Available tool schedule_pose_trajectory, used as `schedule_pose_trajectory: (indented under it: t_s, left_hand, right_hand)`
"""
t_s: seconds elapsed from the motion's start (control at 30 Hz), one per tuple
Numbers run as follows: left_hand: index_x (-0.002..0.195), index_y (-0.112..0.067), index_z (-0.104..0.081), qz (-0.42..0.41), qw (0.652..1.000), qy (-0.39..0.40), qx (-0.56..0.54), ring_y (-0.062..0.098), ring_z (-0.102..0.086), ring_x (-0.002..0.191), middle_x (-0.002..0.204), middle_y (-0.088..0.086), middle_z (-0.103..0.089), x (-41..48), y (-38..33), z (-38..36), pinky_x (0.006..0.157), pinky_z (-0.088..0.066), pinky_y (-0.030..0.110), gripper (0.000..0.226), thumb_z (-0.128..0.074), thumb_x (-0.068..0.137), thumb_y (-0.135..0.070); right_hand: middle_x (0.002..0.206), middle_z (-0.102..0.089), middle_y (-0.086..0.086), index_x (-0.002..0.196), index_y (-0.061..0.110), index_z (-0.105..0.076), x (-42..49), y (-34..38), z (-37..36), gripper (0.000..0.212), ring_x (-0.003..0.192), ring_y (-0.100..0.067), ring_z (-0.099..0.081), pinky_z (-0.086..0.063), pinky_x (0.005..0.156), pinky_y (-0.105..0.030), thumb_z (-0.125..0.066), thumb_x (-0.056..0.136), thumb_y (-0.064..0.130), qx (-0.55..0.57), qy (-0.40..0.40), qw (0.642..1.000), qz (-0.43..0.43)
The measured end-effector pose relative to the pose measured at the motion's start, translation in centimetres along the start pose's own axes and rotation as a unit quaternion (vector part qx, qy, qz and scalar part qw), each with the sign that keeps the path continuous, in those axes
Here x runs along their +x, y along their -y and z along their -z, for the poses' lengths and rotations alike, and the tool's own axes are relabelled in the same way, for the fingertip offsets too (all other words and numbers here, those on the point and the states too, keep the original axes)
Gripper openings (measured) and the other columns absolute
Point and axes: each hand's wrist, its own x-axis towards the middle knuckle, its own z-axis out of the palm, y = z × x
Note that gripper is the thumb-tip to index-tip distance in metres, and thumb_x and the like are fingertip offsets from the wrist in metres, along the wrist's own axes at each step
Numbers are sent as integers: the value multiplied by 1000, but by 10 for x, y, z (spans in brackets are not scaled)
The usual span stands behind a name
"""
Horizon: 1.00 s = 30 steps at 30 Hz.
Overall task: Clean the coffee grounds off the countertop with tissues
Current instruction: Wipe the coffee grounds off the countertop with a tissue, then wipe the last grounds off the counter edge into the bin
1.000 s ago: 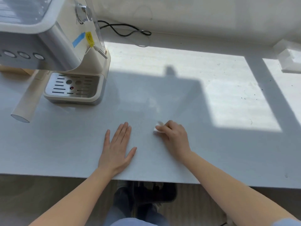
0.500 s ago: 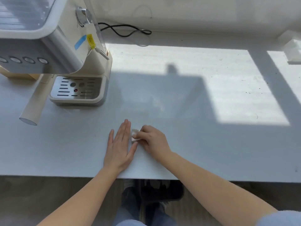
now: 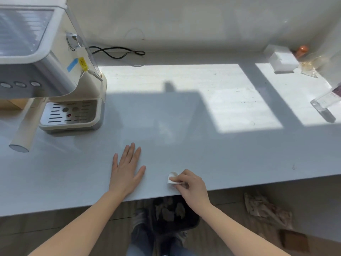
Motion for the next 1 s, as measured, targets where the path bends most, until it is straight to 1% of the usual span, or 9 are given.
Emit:
schedule_pose_trajectory:
  t_s: [0.13,0.23,0.33,0.4,0.47,0.6,0.83,0.93,1.0]
  left_hand:
    - [146,-26,-25,-61,991,-8,-119,8,3,144,157,-8,-15,-20,-26,-5,116,6,33,56,-43,94,-35]
    - [141,-34,-34,-92,964,11,-248,4,-31,136,147,-16,-37,-39,-55,-3,113,-19,25,51,-45,91,-40]
    - [131,-45,-42,-45,901,62,-427,-4,-52,114,125,-23,-57,-51,-84,5,95,-42,20,40,-41,91,-48]
    - [120,-42,-53,-13,861,66,-504,4,-61,100,107,-14,-67,-54,-100,8,80,-51,22,28,-44,94,-36]
    - [107,-32,-63,11,831,80,-550,8,-66,89,98,-7,-70,-57,-111,9,69,-53,22,21,-48,94,-22]
    - [97,-20,-65,47,831,124,-540,7,-66,82,91,-5,-72,-68,-128,-2,64,-53,22,15,-51,93,-19]
    - [90,-18,-65,86,841,240,-478,3,-64,69,73,-6,-72,-103,-151,-69,57,-47,16,12,-54,91,-22]
    - [89,-17,-63,104,848,285,-435,8,-64,67,65,-2,-67,-109,-154,-108,59,-50,20,7,-58,88,-20]
    - [92,-13,-61,120,847,316,-411,13,-63,69,65,1,-64,-109,-151,-134,64,-54,25,7,-60,87,-18]
  right_hand:
    - [73,-68,11,73,32,-72,2,13,8,12,70,4,-61,-41,66,-10,-76,76,20,127,9,989,-77]
    - [81,-75,7,82,23,-76,-2,22,20,3,76,-2,-66,-47,67,-13,-72,81,23,251,49,960,-111]
    - [97,-74,-2,101,18,-73,-15,20,28,16,87,-11,-66,-51,75,-23,-64,88,22,352,83,922,-142]
    - [107,-70,-11,108,14,-70,-25,13,30,21,95,-20,-65,-48,86,-35,-62,90,21,416,83,890,-168]
    - [107,-69,-12,111,11,-67,-35,6,31,24,97,-23,-64,-46,89,-38,-63,89,20,459,76,866,-185]
    - [106,-70,-11,110,9,-67,-60,-13,31,27,95,-23,-66,-52,84,-34,-66,86,20,485,47,848,-207]
    - [101,-74,-7,108,14,-67,-128,-72,8,18,91,-17,-69,-54,75,-29,-58,93,17,465,-29,827,-315]
    - [99,-74,-9,106,13,-67,-152,-102,-14,17,88,-18,-68,-53,82,-34,-58,92,16,443,-74,809,-380]
    - [97,-74,-8,104,14,-67,-160,-119,-32,15,85,-17,-66,-53,78,-32,-58,91,15,431,-106,793,-417]
